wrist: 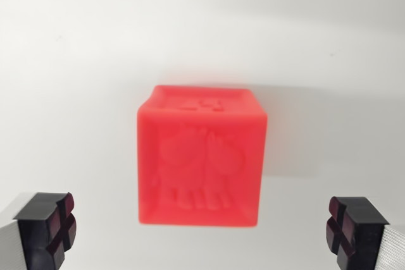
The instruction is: Destack cube
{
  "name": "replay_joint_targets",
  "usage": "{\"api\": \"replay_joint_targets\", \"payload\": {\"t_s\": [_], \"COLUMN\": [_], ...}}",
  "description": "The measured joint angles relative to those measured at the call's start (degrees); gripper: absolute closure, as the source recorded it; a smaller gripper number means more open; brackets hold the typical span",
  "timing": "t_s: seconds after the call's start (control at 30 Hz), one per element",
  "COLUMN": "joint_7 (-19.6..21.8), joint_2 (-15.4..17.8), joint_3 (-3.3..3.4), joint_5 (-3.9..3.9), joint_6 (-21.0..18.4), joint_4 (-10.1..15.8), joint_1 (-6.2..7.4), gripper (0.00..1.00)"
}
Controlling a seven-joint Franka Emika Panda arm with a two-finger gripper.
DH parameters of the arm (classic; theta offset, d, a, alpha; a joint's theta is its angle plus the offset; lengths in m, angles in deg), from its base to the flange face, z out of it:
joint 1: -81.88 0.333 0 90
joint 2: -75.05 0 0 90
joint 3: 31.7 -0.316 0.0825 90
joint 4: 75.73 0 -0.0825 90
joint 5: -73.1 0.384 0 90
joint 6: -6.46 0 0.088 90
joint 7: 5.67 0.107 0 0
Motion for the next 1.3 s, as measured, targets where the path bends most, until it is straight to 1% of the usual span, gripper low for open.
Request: {"api": "replay_joint_targets", "payload": {"t_s": [0.3, 0.67, 1.1, 1.3], "joint_7": [0.0, 0.0, 0.0, 0.0], "joint_2": [4.1, 9.5, 14.6, 16.2], "joint_3": [0.0, 0.01, 0.02, 0.02], "joint_5": [0.0, 0.0, 0.0, 0.0], "joint_6": [-3.7, -9.3, -16.2, -19.0], "joint_4": [0.3, 0.0, -1.8, -3.0], "joint_1": [0.0, 0.0, 0.0, 0.0], "gripper": [0.0, 0.0, 0.0, 0.0]}}
